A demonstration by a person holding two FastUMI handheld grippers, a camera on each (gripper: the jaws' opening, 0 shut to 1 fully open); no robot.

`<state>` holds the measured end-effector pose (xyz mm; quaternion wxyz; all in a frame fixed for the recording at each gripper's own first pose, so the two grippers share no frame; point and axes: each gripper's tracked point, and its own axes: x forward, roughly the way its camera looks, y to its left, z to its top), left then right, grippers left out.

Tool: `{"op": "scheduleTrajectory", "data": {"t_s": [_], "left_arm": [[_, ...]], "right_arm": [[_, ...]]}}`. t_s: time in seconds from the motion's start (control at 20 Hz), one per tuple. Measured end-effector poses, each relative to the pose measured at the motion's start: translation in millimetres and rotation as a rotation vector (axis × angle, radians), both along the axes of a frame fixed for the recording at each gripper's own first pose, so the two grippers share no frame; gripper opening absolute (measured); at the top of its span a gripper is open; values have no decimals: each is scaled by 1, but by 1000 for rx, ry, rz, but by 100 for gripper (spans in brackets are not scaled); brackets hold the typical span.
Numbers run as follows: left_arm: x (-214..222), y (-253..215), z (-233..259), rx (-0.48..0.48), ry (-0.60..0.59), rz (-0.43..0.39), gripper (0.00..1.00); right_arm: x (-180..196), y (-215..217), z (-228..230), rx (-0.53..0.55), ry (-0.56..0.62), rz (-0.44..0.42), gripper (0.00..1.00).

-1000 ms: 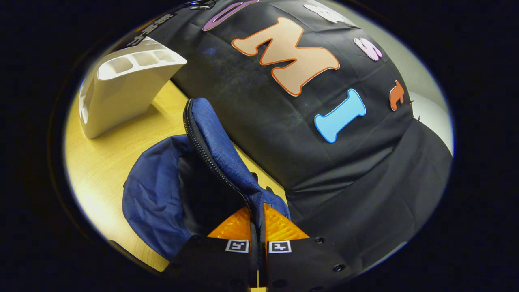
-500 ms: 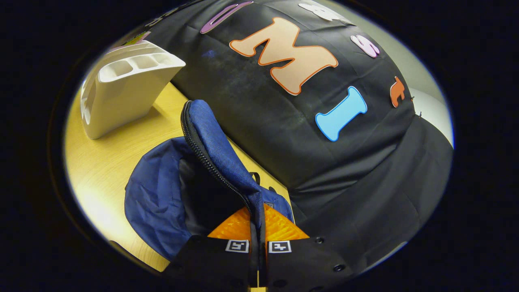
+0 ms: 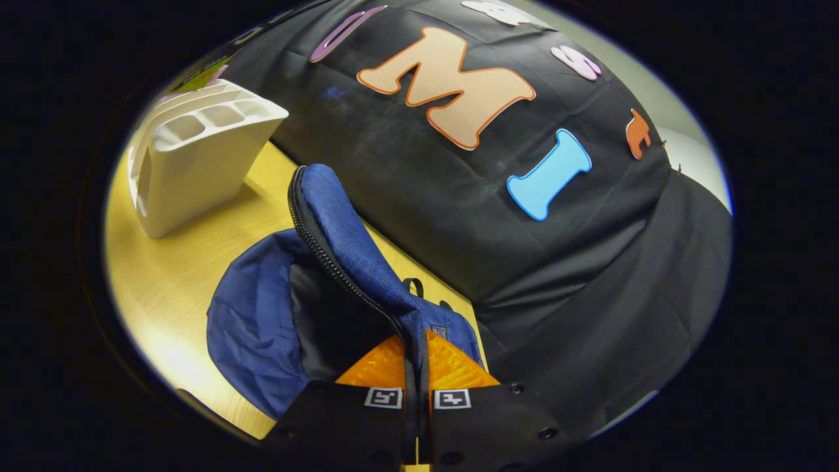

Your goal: Open the schoolbag, grab two books from the bookshelf and put them into the schoolbag.

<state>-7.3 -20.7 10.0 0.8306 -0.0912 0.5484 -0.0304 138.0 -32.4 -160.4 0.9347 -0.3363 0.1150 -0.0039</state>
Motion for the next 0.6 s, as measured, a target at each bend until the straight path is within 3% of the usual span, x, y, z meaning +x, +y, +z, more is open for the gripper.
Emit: {"op": "scheduleTrajectory", "data": {"t_s": [0.25, 0.4, 0.6], "left_arm": [[32, -63, -33, -141, -10, -69, 38], [56, -84, -60, -187, -14, -68, 38], [105, -114, -96, -261, -103, -63, 39]], "right_arm": [[-2, -5, 3, 38, 3, 7, 2], [-3, -8, 5, 76, 1, 4, 2], [-2, -8, 8, 110, 4, 21, 2]]}}
